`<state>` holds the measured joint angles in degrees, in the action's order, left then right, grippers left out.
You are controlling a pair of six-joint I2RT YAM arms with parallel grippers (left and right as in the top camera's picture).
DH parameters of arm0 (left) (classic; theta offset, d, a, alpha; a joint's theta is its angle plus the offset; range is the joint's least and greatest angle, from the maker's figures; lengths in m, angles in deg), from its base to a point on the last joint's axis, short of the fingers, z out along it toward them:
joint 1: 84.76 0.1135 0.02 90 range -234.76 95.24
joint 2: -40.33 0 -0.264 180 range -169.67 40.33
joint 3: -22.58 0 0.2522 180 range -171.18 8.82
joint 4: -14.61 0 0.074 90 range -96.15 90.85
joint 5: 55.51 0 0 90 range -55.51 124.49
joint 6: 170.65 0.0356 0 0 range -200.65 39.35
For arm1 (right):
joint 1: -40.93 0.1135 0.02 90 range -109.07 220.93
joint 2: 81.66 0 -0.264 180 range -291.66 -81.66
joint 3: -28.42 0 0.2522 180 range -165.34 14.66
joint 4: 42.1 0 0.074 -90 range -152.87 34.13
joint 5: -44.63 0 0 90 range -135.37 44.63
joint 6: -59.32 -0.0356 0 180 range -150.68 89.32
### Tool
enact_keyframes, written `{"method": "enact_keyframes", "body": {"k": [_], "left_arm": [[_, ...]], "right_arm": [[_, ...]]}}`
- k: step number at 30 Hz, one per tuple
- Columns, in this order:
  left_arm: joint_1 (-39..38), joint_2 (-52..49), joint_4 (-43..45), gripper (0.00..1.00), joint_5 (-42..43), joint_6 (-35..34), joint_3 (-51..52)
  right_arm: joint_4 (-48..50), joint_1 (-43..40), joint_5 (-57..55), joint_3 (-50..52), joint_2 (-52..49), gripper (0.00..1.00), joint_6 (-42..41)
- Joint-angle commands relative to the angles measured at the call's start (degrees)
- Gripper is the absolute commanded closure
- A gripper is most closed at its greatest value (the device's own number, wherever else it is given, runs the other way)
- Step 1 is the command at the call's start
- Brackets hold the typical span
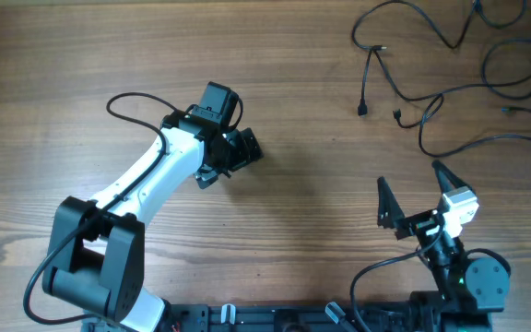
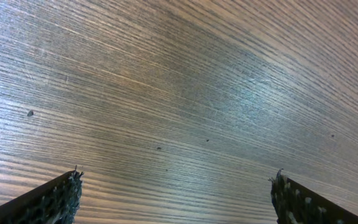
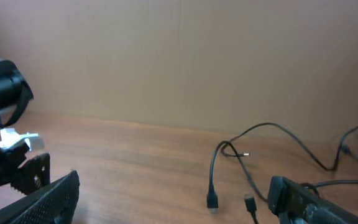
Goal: Untangle cables
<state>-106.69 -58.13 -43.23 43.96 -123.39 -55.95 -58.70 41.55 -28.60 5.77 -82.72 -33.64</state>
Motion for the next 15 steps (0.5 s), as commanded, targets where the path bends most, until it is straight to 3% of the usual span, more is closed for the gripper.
{"method": "enact_keyframes", "body": {"k": [1, 6, 15], "left_arm": [[-0.09, -0.24, -0.04, 0.0, 0.09, 0.26, -0.04], [-0.09, -0.26, -0.04, 0.0, 0.09, 0.24, -0.04], [-0.09, -0.24, -0.04, 0.0, 0.09, 0.26, -0.04]], "right_arm": [[3.98, 0.28, -1.77, 3.69, 0.87, 0.0, -2.01], [12.41, 0.28, -2.05, 8.68, 0.87, 0.0, -1.53], [3.39, 0.28, -7.15, 8.59, 0.87, 0.0, 0.24]]}}
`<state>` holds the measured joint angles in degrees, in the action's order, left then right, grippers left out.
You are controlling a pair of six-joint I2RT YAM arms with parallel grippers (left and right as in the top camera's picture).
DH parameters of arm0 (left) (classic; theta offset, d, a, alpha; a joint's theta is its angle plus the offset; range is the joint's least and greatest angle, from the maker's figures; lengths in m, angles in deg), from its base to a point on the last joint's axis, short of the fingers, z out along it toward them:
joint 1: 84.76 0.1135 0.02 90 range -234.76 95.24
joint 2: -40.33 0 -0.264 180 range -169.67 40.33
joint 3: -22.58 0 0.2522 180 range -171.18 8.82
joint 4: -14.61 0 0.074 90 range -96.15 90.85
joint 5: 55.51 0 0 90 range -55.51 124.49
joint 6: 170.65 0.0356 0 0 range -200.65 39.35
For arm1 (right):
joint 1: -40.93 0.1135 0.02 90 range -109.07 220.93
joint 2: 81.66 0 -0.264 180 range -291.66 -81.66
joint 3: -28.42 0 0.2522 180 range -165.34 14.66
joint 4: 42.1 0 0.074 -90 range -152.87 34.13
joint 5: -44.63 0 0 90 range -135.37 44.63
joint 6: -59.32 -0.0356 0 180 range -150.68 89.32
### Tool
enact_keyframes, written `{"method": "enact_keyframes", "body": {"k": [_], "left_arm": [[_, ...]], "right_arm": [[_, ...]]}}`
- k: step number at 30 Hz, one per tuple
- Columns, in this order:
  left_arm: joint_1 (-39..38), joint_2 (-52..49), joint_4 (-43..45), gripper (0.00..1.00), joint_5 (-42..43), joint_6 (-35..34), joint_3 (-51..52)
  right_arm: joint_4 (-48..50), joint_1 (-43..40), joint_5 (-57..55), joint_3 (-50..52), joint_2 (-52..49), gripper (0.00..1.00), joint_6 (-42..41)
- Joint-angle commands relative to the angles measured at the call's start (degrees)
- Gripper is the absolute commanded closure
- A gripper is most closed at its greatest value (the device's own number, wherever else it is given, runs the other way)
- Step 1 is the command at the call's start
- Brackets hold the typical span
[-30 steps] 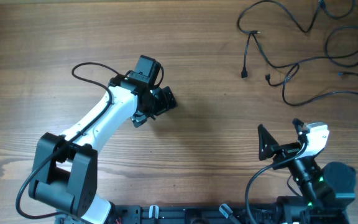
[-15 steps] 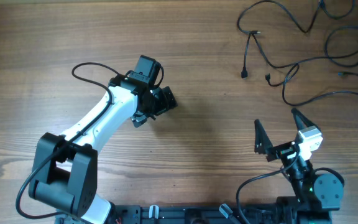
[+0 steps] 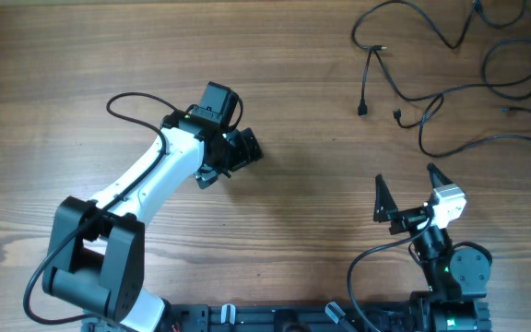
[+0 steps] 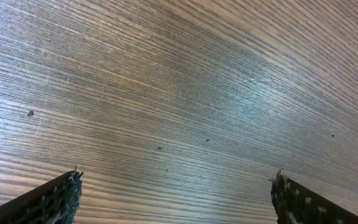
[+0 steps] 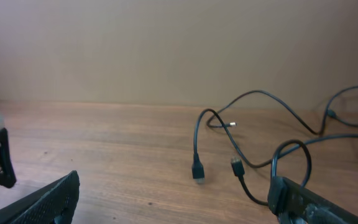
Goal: Untangle cables
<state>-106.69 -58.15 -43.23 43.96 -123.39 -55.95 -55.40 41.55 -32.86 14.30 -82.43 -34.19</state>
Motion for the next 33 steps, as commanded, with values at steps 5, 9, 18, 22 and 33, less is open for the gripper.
{"method": "enact_keyframes", "body": {"k": [5, 9, 18, 22, 33], "left_arm": [[-0.09, -0.22, -0.04, 0.0, 0.09, 0.26, -0.04], [-0.09, -0.22, -0.04, 0.0, 0.09, 0.26, -0.04], [-0.09, -0.22, -0.04, 0.0, 0.09, 0.26, -0.04], [-0.09, -0.22, -0.02, 0.0, 0.09, 0.26, -0.04], [-0.09, -0.22, -0.04, 0.0, 0.09, 0.26, -0.04]], "right_arm": [[-0.37, 0.44, -4.76, 0.07, 0.59, 0.0, 5.03], [-0.76, 0.66, -7.8, 0.02, 0.59, 0.0, 4.81], [-0.85, 0.66, -8.9, 0.0, 0.59, 0.01, 4.94], [-0.85, 0.66, -8.9, 0.0, 0.59, 0.0, 5.01], [-0.52, 0.66, -8.66, 0.0, 0.57, 0.0, 4.92]]}}
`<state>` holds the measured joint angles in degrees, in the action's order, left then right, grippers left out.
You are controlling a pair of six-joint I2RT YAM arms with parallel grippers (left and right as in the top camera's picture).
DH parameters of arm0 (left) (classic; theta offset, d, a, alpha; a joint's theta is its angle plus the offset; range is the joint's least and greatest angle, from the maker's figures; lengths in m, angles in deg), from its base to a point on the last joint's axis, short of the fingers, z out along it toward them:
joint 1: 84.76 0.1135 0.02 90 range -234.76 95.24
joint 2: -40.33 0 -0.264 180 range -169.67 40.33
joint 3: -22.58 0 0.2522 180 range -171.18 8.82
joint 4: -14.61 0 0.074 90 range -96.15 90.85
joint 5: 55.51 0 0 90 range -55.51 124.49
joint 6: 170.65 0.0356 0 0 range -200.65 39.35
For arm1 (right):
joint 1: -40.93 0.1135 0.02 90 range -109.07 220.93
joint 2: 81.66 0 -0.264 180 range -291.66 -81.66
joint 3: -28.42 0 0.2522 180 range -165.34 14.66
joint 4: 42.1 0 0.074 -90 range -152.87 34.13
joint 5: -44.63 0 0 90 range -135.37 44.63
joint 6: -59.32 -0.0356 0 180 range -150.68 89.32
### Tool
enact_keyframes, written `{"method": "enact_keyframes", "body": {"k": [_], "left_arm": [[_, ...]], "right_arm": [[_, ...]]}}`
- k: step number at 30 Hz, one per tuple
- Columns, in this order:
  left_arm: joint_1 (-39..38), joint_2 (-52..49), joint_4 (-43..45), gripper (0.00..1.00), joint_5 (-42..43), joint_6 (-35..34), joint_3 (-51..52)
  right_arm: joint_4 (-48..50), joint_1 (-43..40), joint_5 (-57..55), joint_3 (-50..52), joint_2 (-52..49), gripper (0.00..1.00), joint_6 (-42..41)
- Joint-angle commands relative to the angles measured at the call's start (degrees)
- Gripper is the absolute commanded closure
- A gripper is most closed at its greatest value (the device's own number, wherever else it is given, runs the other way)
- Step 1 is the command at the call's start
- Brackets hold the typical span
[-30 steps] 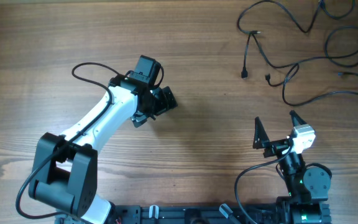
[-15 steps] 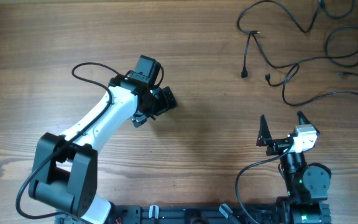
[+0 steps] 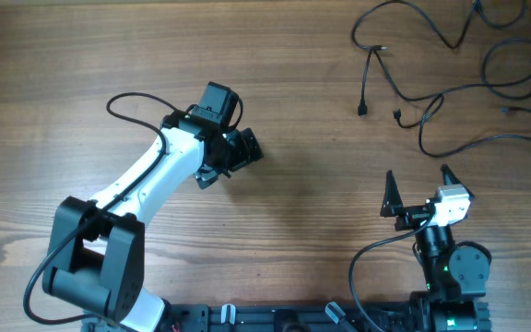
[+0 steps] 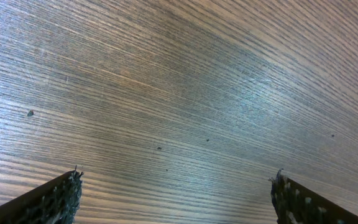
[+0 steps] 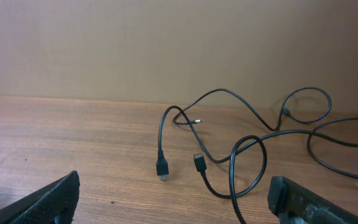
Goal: Untangle cables
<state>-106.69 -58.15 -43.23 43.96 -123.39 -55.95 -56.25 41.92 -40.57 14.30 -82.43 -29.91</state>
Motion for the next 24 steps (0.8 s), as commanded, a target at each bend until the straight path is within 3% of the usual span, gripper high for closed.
{"method": "enact_keyframes", "body": {"k": [1, 24], "left_arm": [[-0.09, -0.22, -0.04, 0.0, 0.09, 0.26, -0.04], [-0.09, -0.22, -0.04, 0.0, -0.5, 0.28, -0.04]], "right_arm": [[0.33, 0.28, -0.94, 0.0, 0.57, 0.0, 0.66], [0.33, 0.28, -0.94, 0.0, 0.57, 0.0, 0.66]]}}
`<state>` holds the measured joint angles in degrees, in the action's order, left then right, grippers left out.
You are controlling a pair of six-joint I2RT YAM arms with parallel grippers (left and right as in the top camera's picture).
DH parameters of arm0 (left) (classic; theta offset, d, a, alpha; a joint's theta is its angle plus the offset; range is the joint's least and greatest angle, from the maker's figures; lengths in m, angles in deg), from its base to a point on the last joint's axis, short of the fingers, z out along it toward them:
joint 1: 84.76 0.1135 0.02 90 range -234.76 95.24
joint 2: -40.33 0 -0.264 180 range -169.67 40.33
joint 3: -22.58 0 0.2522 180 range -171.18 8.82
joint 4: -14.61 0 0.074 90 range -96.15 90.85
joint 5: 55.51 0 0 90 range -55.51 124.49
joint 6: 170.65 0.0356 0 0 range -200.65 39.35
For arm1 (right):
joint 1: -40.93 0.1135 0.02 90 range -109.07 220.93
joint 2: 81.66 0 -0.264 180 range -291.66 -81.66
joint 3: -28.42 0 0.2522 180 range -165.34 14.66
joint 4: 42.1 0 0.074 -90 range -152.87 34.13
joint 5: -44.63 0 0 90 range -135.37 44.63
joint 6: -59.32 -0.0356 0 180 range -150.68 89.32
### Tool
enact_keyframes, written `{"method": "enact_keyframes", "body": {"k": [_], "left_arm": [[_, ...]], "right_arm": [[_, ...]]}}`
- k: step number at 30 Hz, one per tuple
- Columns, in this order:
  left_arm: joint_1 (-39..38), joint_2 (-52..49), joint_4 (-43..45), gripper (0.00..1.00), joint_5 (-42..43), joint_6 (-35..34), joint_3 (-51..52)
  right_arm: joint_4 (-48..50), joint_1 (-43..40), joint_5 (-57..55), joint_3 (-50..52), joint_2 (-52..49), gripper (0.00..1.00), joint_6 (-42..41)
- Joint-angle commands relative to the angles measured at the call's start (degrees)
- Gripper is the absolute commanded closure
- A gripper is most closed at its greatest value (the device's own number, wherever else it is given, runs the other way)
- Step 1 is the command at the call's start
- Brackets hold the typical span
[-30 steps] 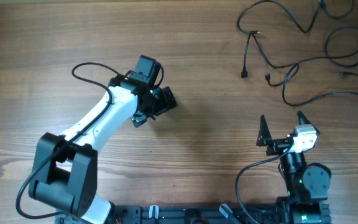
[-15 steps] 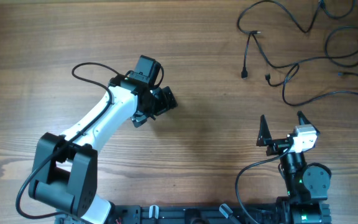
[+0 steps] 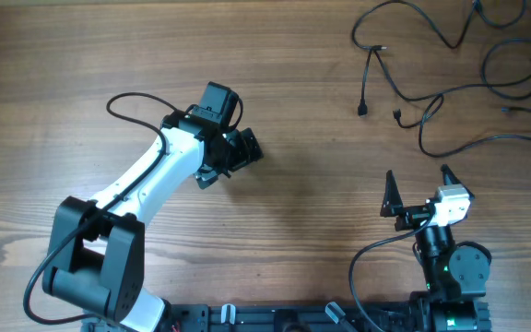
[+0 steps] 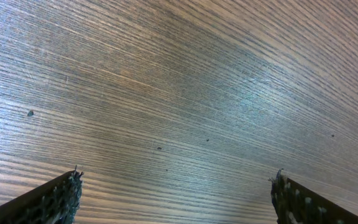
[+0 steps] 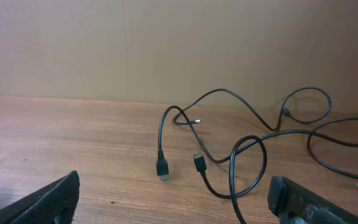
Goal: Untangle cables
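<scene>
Black cables [image 3: 450, 88] lie tangled at the table's back right; two plug ends [image 5: 161, 168] point toward me in the right wrist view, beside a loop [image 5: 248, 168]. My right gripper [image 3: 419, 189] stands open near the front right, short of the cables and facing them, nothing between its fingers [image 5: 48, 199]. My left gripper [image 3: 238, 152] is open over bare wood at the table's middle, its fingertips [image 4: 61, 193] spread wide with only table between them.
The wooden table [image 3: 302, 111] fills the overhead view. A plain brown wall [image 5: 166, 43] rises behind the cables. The left arm's own black cable [image 3: 127, 101] loops beside its white link.
The left arm stayed still throughout, open over bare wood. My right gripper first faced left, with the left arm in its view and the cables to its right; it then turned, and the cables now sit in the middle of its view.
</scene>
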<state>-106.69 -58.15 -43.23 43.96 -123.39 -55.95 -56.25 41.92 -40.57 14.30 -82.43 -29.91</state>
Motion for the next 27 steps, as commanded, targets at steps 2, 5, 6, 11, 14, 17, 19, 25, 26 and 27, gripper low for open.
{"method": "enact_keyframes", "body": {"k": [2, 5, 6, 11, 14, 17, 19, 25, 26, 27], "left_arm": [[-0.09, -0.22, -0.09, 0.0, -1.01, 0.26, -0.04], [-0.09, -0.22, -0.02, 0.0, -1.01, 0.26, -0.04], [-0.07, -0.22, -0.04, 0.0, -1.66, 0.28, -0.04], [-0.09, 1.86, -2.14, 0.0, -3.82, 0.26, 0.04], [-0.09, 6.01, -2.12, 0.0, -6.32, 0.31, 0.04], [-0.09, 10.19, -3.69, 0.0, -8.5, 2.54, 0.07], [-0.15, 12.15, -3.76, 0.0, -7.98, 9.25, 0.09], [0.48, 22.91, -1.2, 0.0, -5.9, 23.06, 9.14], [0.98, 25.2, 0.31, 0.0, -5.88, 23.06, 11.82], [1.6, 27.15, 1.36, 0.0, -5.88, 23.08, 13.9]], "right_arm": [[0.33, 0.28, -0.94, 0.0, 0.57, 0.0, 0.66], [0.33, 0.28, -0.94, 0.0, 0.57, 0.0, 0.66], [0.33, 0.28, -0.94, 0.0, 0.57, 0.0, 0.66], [0.33, 0.28, -0.94, 0.0, 0.57, 0.0, 0.66], [0.33, 0.28, -0.94, 0.0, 0.57, 0.01, 0.66], [0.33, 0.28, -0.94, 0.0, 0.57, 0.0, 0.66], [0.33, 0.28, -0.94, 0.0, 0.57, 0.0, 0.66], [0.33, 0.28, -0.94, 0.0, 0.57, 0.0, 0.66], [0.33, 0.28, -0.94, 0.0, 0.57, 0.0, 0.66], [0.33, 0.28, -0.94, 0.0, 0.57, 0.0, 0.63]]}}
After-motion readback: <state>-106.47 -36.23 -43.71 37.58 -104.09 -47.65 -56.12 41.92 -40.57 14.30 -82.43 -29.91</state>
